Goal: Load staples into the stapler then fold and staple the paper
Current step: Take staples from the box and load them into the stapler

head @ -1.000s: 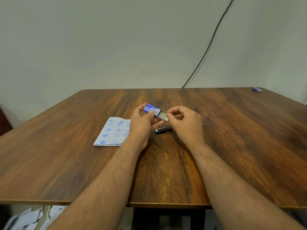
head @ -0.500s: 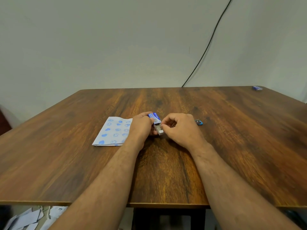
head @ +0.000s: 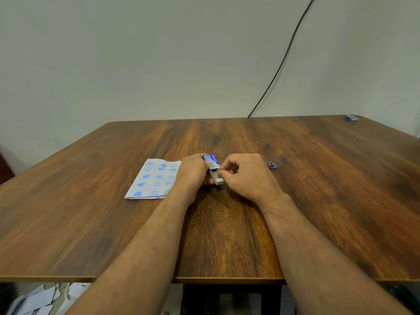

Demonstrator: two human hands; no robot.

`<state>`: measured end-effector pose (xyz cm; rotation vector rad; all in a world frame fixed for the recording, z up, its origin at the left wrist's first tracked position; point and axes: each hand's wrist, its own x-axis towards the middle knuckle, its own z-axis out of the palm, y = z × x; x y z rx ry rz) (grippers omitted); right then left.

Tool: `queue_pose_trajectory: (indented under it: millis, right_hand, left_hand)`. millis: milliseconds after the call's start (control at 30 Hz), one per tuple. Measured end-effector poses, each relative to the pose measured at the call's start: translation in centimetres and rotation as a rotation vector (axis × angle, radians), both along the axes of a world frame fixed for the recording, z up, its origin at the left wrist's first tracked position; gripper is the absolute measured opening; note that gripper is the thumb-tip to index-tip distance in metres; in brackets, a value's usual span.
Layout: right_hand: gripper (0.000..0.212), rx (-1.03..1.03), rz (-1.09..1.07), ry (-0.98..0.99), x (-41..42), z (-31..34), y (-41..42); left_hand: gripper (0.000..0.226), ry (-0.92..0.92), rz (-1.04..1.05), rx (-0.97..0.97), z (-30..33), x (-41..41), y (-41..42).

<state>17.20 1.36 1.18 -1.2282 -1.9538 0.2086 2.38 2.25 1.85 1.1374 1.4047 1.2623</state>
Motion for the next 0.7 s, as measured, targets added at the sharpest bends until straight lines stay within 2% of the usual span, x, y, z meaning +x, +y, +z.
queue_pose_trajectory:
  millis: [300,467,700]
  right_hand:
    - [0.006,-0.012,-0.001,0.028,-0.11,0.06,0.08]
    - [0.017,-0.001,0.056,-0.006,-0.1,0.4,-0.18]
    - [0.027,0.078,0.059,-0.054,-0.13,0.24,-0.16]
  left_hand:
    - [0.033,0.023,0.005,-0.009,0.3,0.14,-0.14]
    - [0.039,0.077,0.006,-0.016,-0.11,-0.03,0.49]
    - [0.036,0.015,-0.006,-0.043,-0.09,-0.09,0.63]
